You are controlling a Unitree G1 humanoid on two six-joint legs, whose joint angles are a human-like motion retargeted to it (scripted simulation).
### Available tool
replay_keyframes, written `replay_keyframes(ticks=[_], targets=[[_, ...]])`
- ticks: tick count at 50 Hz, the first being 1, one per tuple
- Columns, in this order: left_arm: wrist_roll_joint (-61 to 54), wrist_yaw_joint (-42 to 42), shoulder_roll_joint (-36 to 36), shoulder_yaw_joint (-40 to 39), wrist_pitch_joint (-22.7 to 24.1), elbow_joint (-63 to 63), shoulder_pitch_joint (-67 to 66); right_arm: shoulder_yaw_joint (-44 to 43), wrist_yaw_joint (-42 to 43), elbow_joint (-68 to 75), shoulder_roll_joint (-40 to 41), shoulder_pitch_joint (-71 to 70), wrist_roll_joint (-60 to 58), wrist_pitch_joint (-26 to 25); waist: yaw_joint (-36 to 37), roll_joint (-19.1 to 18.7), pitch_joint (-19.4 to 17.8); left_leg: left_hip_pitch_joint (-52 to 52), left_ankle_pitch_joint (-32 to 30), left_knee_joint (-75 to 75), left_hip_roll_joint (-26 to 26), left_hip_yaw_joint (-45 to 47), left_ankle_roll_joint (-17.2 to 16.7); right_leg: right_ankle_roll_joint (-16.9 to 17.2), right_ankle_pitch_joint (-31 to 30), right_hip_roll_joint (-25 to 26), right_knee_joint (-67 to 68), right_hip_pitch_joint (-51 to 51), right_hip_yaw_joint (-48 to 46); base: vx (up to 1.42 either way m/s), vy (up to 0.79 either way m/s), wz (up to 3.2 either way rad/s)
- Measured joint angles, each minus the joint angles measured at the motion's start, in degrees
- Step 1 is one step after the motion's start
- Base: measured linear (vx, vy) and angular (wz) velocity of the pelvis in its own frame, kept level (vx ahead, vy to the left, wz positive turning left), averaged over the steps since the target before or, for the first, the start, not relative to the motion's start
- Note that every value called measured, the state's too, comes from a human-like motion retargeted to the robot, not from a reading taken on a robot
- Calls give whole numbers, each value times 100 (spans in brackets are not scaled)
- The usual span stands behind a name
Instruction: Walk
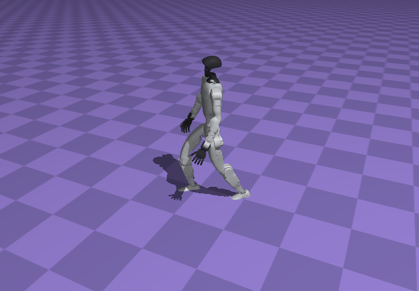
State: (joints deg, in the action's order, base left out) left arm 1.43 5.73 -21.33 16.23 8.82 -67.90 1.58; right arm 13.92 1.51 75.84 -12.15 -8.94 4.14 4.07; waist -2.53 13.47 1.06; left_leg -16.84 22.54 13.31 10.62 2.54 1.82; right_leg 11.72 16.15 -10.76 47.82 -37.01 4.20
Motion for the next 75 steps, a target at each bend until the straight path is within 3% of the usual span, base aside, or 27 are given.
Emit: replay_keyframes(ticks=[2, 5, 8, 11, 17, 23, 25, 28, 31, 33, 34, 35, 38, 41, 45, 50, 53, 55, 58, 60, 63, 65, 68, 70, 73, 75], targets=[[-109, 39, 17, -142, -43, -161, -257, -37, 154, -40, -34, -75, 70, 43, 70, -311, -112, 633, 447, 2144, -656, 173, -151, -200, 19, 268, 2, 519, -316, 60, -27, 116], [-295, 65, 29, -300, -96, -291, -608, -63, 357, -221, -104, -178, 251, 120, 257, -681, -87, 1582, 286, 4605, -1653, 444, -282, -621, 295, 586, 147, 816, -747, 50, -28, 104], [-408, 49, 68, -377, -168, -213, -735, -40, 560, -370, -245, -479, 373, 127, 522, -1095, 67, 2778, 401, 6377, -2887, 688, -27, -1036, 646, 979, -219, 1119, -1312, 48, -26, 100], [-448, 55, 190, -372, -187, -48, -761, 61, 723, -446, -353, -791, 380, 113, 829, -1136, 81, 3752, 957, 7115, -3426, 1051, 296, -1205, 1021, 1050, -386, 1453, -1602, 48, -16, 105], [-389, -10, 491, -254, -65, 336, -685, 237, 721, -637, -330, -1321, 389, 197, 1131, -859, 78, 5111, 1675, 5667, -3379, 2307, 364, -1135, 1488, 711, -922, 2186, -2094, 50, 4, 135], [-111, -121, 699, -57, -16, 423, -526, 325, 455, -684, -33, -1384, 342, 337, 836, -692, 428, 5441, 1345, 2938, -3004, 3973, 148, -806, 1669, 329, -936, 2604, -2744, 48, 21, 163], [-53, -211, 662, -34, -39, 437, -426, 308, 303, -585, 103, -1292, 384, 345, 686, -440, 508, 5128, 982, 2145, -2409, 4328, 265, -583, 1633, 13, -596, 2642, -2574, 55, 25, 159], [-125, -220, 642, -9, -29, 485, -304, 265, 141, -302, 253, -935, 480, 265, 552, -207, 613, 4984, 803, 2443, -2079, 4251, 434, -227, 1183, -342, 270, 2566, -2205, 59, 20, 165], [-350, -97, 440, -10, 20, 688, -82, 104, -75, 142, 356, -600, 620, 168, 314, 435, 409, 4206, 499, 1622, -724, 4000, 681, 259, -53, -1247, 1777, 2339, -1570, 57, 16, 207], [-469, 97, 320, -52, 89, 912, 80, 27, -126, 355, 339, -374, 660, 92, 165, 649, 287, 3810, 466, 1360, -150, 3652, 761, 328, -855, -1581, 2705, 2087, -1224, 58, 6, 194], [-515, 226, 250, -74, 123, 1041, 174, -9, -113, 425, 309, -279, 669, 69, 91, 700, 215, 3608, 466, 1239, 81, 3445, 777, 328, -977, -1682, 3069, 1957, -1062, 61, 6, 186], [-558, 364, 174, -96, 154, 1177, 275, -46, -87, 483, 274, -195, 677, 51, 16, 740, 132, 3388, 457, 1085, 316, 3228, 788, 328, -995, -1772, 3396, 1828, -896, 61, 7, 181], [-614, 822, -39, -168, 207, 1578, 636, -184, 142, 538, 127, -88, 668, 55, -141, 722, -266, 2253, 85, -135, 947, 2431, 735, 45, -184, -1949, 3781, 1489, -643, 61, 3, 158], [-568, 1128, -159, -190, 312, 1915, 848, -286, 412, 484, 9, 71, 660, 103, -311, 638, -531, 1482, 17, -623, 1176, 1716, 632, -204, 697, -1952, 3500, 1042, -537, 60, -5, 150], [-429, 1247, -187, -132, 419, 2306, 1063, -416, 722, 335, -102, 119, 753, 155, -413, 252, -905, 635, 79, -1068, 1013, 834, 580, -226, 1040, -1351, 2271, 520, -450, 58, -7, 146], [-212, 981, -134, 122, 499, 2310, 993, -434, 875, 103, -154, -51, 795, 125, -310, -402, -999, 523, 564, -626, 405, 206, 542, 172, 489, -178, -172, 164, -194, 53, -10, 118], [-33, 793, -34, 252, 415, 1820, 695, -394, 886, -17, -125, -197, 754, 122, -182, -570, -947, 672, 996, 106, 223, -3, 530, 277, 175, 117, -993, 166, -75, 50, -15, 86], [60, 676, 61, 299, 282, 1396, 402, -396, 898, -88, -85, -281, 765, 143, -105, -614, -926, 720, 1229, 582, 143, 11, 516, 242, 32, 176, -836, 160, -24, 52, -18, 80], [136, 513, 219, 228, 63, 603, -79, -438, 926, -176, 18, -403, 839, 183, -23, -682, -893, 811, 1493, 1569, -46, -78, 430, 40, -28, 258, -187, 286, -55, 53, -22, 68], [98, 421, 293, 119, -46, 117, -381, -448, 964, -254, 89, -488, 926, 230, 4, -796, -876, 1009, 1351, 2541, -370, -28, 214, -162, 107, 386, 81, 467, -187, 49, -22, 64], [-71, 238, 317, -80, -84, -346, -692, -393, 1059, -413, 167, -681, 1198, 332, 78, -1467, -790, 1875, 798, 4701, -1652, 33, -258, -635, 121, 1144, -430, 994, -799, 42, -21, 50], [-174, 134, 312, -125, -111, -336, -801, -389, 1149, -556, 171, -782, 1362, 382, 226, -1740, -736, 2443, 244, 5812, -2356, 102, -382, -894, 185, 1519, -753, 1286, -1016, 40, -20, 34], [-309, 136, 301, -165, -117, 0, -719, -355, 1280, -706, 141, -940, 1448, 386, 479, -1783, -757, 3124, 147, 6851, -2985, 308, -134, -1077, 435, 1700, -971, 1714, -1148, 42, -17, 42], [-359, 205, 335, -209, -54, 306, -624, -267, 1321, -757, 137, -972, 1415, 377, 662, -1801, -768, 3495, 477, 7271, -3301, 473, 77, -1146, 656, 1778, -910, 1922, -1210, 44, -13, 40], [-399, 318, 322, -284, 22, 1006, -329, -175, 1258, -772, 124, -1163, 1319, 314, 877, -1658, -872, 4030, 1089, 7244, -3322, 747, 318, -1162, 934, 1715, -1042, 2364, -1228, 47, -7, 43], [-399, 390, 282, -324, 58, 1555, -85, -149, 1145, -784, 103, -1370, 1293, 278, 956, -1435, -1001, 4302, 1381, 6810, -3048, 1000, 398, -1119, 1137, 1521, -1183, 2697, -1205, 52, -1, 49]])
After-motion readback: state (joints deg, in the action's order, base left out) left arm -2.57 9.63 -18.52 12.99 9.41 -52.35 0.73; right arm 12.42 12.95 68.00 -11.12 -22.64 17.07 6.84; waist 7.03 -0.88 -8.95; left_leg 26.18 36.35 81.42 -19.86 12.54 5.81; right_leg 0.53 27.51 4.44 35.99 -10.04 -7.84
